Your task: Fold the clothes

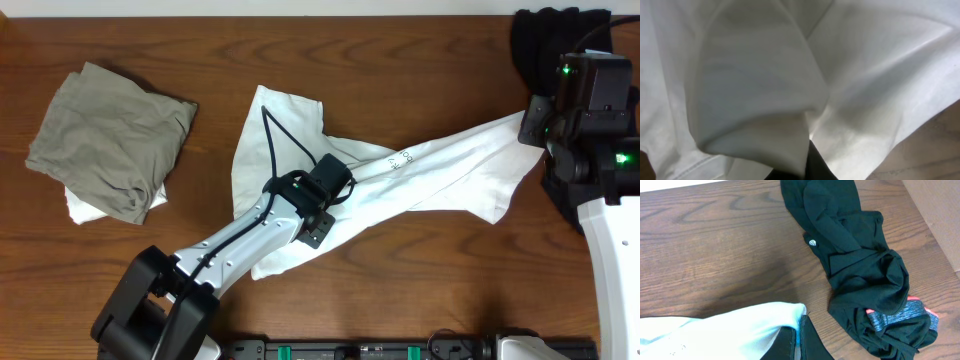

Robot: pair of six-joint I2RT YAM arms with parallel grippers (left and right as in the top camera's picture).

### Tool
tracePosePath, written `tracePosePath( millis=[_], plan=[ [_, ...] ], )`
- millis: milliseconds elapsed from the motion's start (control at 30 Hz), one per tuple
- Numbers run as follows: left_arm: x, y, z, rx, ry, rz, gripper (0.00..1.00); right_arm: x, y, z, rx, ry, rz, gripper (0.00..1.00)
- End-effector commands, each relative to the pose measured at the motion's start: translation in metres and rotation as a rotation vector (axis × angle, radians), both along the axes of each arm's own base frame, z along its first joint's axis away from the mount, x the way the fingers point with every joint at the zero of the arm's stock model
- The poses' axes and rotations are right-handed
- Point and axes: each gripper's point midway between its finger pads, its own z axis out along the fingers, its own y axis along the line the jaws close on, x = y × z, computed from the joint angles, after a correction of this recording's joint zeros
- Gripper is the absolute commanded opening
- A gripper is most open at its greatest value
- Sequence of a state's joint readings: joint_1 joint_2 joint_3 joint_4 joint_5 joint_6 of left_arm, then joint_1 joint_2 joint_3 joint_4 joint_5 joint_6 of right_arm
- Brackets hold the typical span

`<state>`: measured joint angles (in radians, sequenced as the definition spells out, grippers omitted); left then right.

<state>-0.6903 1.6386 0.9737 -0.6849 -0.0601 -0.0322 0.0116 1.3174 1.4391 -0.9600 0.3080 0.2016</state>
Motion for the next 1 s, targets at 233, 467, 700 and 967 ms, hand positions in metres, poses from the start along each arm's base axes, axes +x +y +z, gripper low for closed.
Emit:
tracePosePath(
  millis=[233,467,700,967],
  plan=[
    [0.019,0.014,0.127,-0.048,-0.229,0.085,0.06,-0.003,-0.005,0.007,-0.003,-0.021,-0.027,0.01],
    [0.035,0.042,0.266,-0.209,-0.592,0.129,0.06,-0.019,0.0,0.029,0.019,-0.086,-0.007,0.01],
    [0.013,0.081,0.348,-0.262,-0.802,0.166,0.06,-0.056,0.0,0.066,0.02,-0.2,-0.006,0.01],
    [-0.036,0.13,0.446,-0.38,-1.075,0.264,0.07,-0.11,-0.007,0.137,0.0,-0.448,-0.034,0.01]
  ],
)
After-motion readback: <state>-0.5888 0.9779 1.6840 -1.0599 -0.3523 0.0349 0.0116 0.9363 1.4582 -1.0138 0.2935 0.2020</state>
